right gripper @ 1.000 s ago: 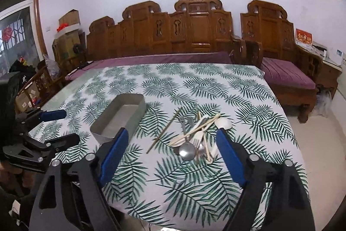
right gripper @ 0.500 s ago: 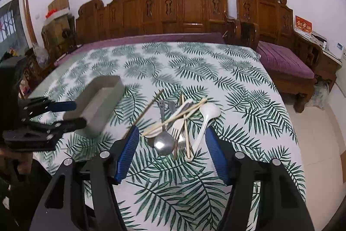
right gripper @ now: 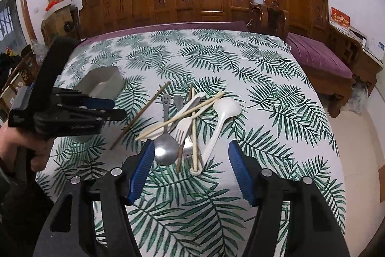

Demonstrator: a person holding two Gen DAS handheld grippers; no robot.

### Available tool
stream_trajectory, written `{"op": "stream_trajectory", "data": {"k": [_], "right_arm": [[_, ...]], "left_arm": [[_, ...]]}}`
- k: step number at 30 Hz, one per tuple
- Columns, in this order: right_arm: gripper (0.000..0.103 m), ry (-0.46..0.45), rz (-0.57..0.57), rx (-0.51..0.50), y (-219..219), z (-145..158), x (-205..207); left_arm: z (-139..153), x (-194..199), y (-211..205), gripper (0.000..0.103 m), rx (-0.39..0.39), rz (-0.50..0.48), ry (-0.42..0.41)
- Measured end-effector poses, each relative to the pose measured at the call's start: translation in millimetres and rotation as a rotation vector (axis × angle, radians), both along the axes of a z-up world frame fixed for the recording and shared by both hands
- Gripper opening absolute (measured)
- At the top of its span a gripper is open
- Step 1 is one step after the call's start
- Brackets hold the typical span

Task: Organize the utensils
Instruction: 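Move both grippers down toward the utensil pile, then grasp a wooden chopstick with the left gripper while the right gripper grasps a white plastic spoon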

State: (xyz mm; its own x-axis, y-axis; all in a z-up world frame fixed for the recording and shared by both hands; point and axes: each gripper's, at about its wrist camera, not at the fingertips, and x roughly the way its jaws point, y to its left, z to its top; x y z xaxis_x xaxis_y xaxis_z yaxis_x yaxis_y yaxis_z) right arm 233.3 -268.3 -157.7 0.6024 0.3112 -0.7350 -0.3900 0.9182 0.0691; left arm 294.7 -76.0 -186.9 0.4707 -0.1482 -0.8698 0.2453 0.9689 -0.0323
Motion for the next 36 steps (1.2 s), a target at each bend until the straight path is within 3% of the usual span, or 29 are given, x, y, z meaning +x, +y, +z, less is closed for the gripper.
{"op": "stream_trajectory", "data": {"k": [6, 14, 16, 17, 22, 29, 36], "right_arm": [[0.066, 0.029, -0.009, -0.008, -4, -14, 16], [0.065, 0.062, -0.024, 0.019, -9, -26, 28], [0.065, 0.062, -0.022, 0.021, -9, -26, 28], [0.065, 0.063, -0.022, 0.020, -9, -27, 28], [0.058, 0.081, -0.016, 0.011, -8, -36, 35], [0.039, 0.134, -0.031, 0.002, 2, -58, 63], [0.034, 0.160, -0.057, -0.012, 11, -67, 91]], "left_arm": [[-24, 23, -5, 0.028, 0.050, 0.034, 0.061], [-41, 35, 2, 0.020, 0.048, 0.073, 0.111], [-41, 36, 1, 0.014, 0.051, 0.074, 0.110], [-41, 35, 1, 0.005, 0.048, 0.071, 0.112], [-36, 29, 3, 0.004, 0.031, 0.061, 0.096], [-17, 1, 3, 0.004, 0.007, 0.033, 0.045], [6, -17, 6, 0.004, -0.024, 0.015, 0.007]]}}
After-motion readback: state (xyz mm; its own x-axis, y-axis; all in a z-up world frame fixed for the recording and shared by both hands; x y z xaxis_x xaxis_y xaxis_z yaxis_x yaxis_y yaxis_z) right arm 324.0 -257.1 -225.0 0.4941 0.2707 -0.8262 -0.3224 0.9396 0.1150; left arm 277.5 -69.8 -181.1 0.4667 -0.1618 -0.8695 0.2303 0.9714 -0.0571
